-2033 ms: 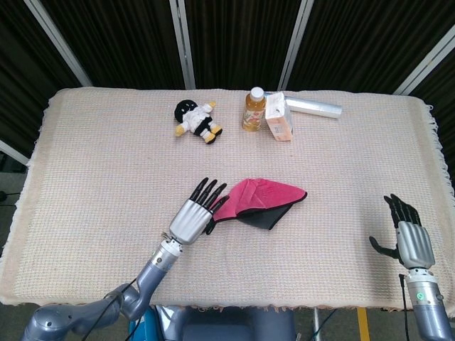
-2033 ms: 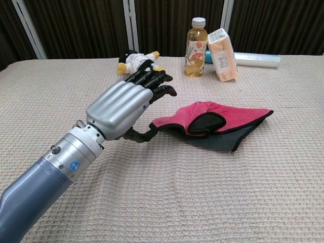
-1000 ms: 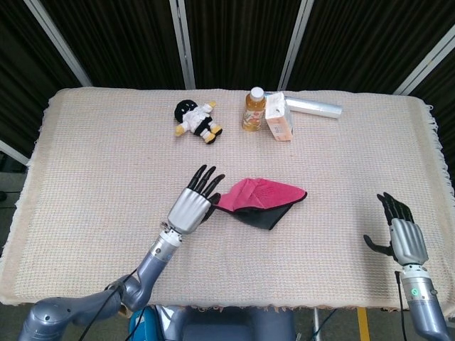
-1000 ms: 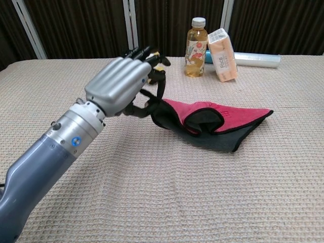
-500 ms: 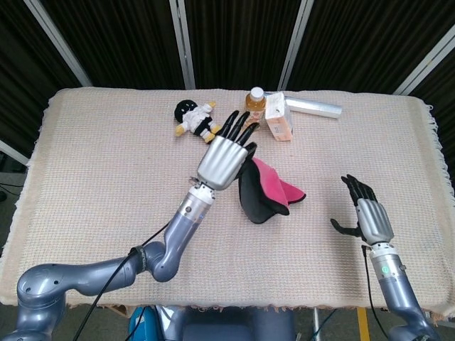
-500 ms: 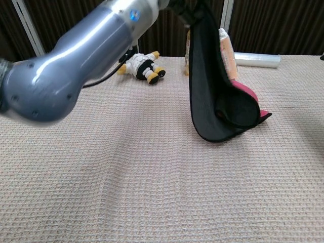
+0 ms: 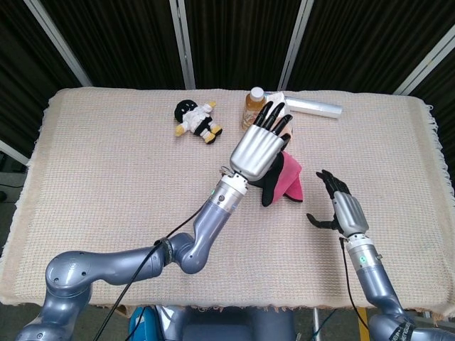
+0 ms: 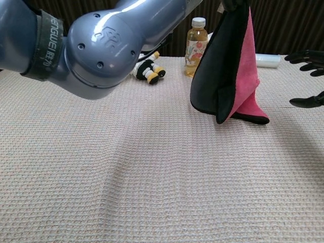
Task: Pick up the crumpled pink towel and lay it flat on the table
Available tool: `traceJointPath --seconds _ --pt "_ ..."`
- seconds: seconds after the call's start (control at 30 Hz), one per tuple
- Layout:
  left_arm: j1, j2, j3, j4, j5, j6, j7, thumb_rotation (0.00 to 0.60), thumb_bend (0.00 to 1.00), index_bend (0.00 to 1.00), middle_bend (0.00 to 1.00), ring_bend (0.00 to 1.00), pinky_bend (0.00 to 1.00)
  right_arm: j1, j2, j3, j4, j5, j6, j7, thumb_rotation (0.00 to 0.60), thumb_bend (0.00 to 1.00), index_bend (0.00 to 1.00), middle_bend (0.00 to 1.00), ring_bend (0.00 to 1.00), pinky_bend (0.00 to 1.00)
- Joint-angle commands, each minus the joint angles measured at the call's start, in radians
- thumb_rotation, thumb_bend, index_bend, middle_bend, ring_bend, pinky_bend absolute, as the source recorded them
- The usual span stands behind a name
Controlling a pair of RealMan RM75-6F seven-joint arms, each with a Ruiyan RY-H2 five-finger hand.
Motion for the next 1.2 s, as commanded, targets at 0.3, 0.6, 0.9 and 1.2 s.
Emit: traceJointPath --seconds 0.3,0.6,0.9,1.2 --pt "-0.007 0.120 0.023 -0.079 -0.053 0.059 0.134 0.600 0.54 0.61 0.18 0.00 0.00 0.012 -0.005 -0.009 0.016 0.025 -0.006 0.013 0.600 0.27 0.09 0.00 0.00 0.00" --pt "0.046 0.315 0.007 -0.344 -0.269 0.136 0.397 0.600 0.55 0.61 0.19 0.00 0.00 0.008 0.002 -0.026 0.014 -0.003 -0.006 0.041 0.600 0.28 0.09 0.00 0.00 0.00" --pt "0.011 0.439 -0.009 -0.497 -0.471 0.232 0.591 0.600 0.57 0.62 0.19 0.00 0.00 0.010 0.008 -0.032 0.009 -0.010 0.001 0.043 0.600 0.27 0.09 0.00 0.00 0.00" --pt "-0.085 0.337 0.050 -0.410 -0.629 0.225 0.562 0.600 0.57 0.62 0.20 0.00 0.00 0.015 0.007 -0.036 0.046 0.008 -0.021 0.064 0.600 0.28 0.09 0.00 0.00 0.00"
